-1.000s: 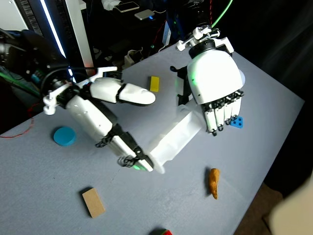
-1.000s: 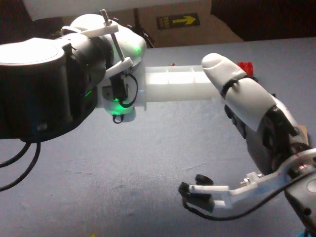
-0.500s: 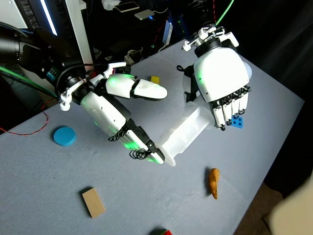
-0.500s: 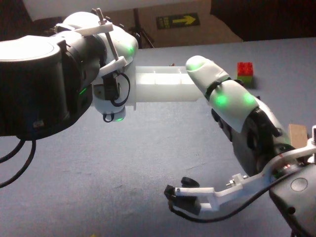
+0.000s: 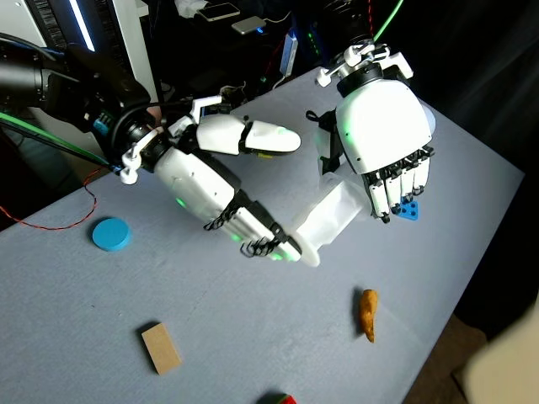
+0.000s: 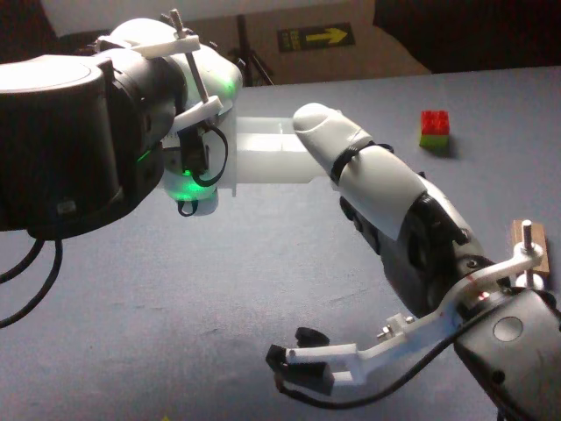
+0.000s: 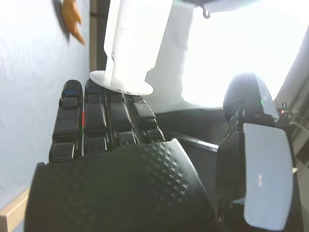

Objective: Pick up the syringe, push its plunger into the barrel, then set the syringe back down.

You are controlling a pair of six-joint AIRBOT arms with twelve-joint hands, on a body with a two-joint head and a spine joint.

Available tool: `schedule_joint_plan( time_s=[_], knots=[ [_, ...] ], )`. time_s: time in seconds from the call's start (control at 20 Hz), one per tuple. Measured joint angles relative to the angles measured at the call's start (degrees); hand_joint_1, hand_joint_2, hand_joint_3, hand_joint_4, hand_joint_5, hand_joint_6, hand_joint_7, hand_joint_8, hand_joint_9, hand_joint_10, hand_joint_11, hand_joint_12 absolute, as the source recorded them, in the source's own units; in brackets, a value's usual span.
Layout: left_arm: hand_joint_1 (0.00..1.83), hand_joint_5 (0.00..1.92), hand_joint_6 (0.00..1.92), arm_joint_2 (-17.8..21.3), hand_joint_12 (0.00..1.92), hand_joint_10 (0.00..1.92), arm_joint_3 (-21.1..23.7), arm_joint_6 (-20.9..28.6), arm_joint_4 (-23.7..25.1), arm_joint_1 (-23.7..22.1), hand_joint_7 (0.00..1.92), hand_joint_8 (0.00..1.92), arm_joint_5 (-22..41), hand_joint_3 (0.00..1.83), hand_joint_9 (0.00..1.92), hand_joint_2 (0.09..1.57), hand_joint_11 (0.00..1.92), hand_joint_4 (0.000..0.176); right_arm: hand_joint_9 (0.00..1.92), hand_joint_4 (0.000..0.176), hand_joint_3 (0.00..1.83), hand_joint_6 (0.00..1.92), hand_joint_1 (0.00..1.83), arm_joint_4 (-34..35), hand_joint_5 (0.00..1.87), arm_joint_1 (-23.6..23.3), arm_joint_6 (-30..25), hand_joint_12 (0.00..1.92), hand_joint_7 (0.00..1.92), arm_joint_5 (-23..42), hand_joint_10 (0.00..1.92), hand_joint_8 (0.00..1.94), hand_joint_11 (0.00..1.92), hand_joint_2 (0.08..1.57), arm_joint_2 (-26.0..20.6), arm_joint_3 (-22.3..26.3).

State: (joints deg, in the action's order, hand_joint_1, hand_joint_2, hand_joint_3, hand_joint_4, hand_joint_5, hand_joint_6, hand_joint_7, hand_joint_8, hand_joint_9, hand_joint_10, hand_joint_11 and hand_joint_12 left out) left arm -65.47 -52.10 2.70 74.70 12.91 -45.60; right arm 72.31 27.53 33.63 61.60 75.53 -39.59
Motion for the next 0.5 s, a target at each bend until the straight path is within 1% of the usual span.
schedule_joint_plan(
  time_s=[0.1,0.15,0.25,0.3,0.35,0.4,0.5],
  knots=[
    [1.37,0.93,0.94,0.0,1.06,1.29,-0.04,0.04,0.09,0.0,0.87,1.13,-0.39,0.0,0.91,1.14,0.83,0.0,0.0,0.0,0.0,0.0,0.21,-0.55,0.0,-0.44,0.0,0.0,0.0,-1.05,0.0,0.0,0.0,0.99,0.79,-1.07],
    [1.37,0.93,0.94,0.0,1.03,1.28,-0.07,0.11,0.11,0.0,0.85,1.15,-0.74,0.0,0.91,1.14,0.87,0.0,0.0,0.0,0.01,0.0,0.23,-0.9,0.0,-0.5,-0.04,0.0,0.0,-1.33,0.0,0.0,0.0,0.99,1.29,-1.57],
    [1.37,0.94,0.91,0.0,1.0,1.3,-0.11,0.13,0.07,-0.07,0.79,1.24,-1.07,0.0,0.9,1.15,0.9,0.0,0.0,0.0,0.01,0.0,0.22,-2.4,0.0,-0.5,-0.42,0.0,0.0,-2.34,0.0,0.0,0.0,1.0,1.6,-2.08],
    [1.36,0.94,0.92,0.0,1.03,1.34,-0.24,0.13,0.02,-0.13,0.78,1.25,-1.05,0.0,0.87,1.16,0.85,0.0,0.0,0.0,0.0,0.0,0.22,-2.89,0.0,-0.5,-0.44,0.0,0.0,-2.8,0.0,0.0,0.0,0.99,1.81,-2.36],
    [1.36,0.94,0.92,0.0,1.03,1.34,-0.24,0.13,0.02,-0.13,0.78,1.25,-1.01,0.0,0.87,1.16,0.85,0.0,0.0,0.0,0.0,0.0,0.22,-2.95,0.0,-0.5,-0.44,0.0,0.0,-2.97,0.0,0.0,0.0,0.99,1.81,-2.34],
    [1.36,0.94,0.94,0.0,1.09,1.35,-0.24,0.57,-0.13,-0.13,0.8,1.23,-0.94,0.0,0.85,1.15,0.77,0.0,0.0,0.0,0.0,0.0,0.2,-2.99,0.0,-0.74,-0.42,0.0,0.0,-3.48,0.0,0.0,0.0,0.99,1.81,-2.36],
    [1.37,0.94,0.94,0.0,1.09,1.31,-0.22,1.27,-0.13,-0.13,0.83,1.18,-0.79,0.0,0.88,1.15,0.79,0.0,0.0,0.0,0.0,0.0,0.23,-3.65,0.0,-0.85,-0.42,0.0,0.0,-3.87,0.0,0.0,0.0,0.99,1.84,-2.36]
  ],
)
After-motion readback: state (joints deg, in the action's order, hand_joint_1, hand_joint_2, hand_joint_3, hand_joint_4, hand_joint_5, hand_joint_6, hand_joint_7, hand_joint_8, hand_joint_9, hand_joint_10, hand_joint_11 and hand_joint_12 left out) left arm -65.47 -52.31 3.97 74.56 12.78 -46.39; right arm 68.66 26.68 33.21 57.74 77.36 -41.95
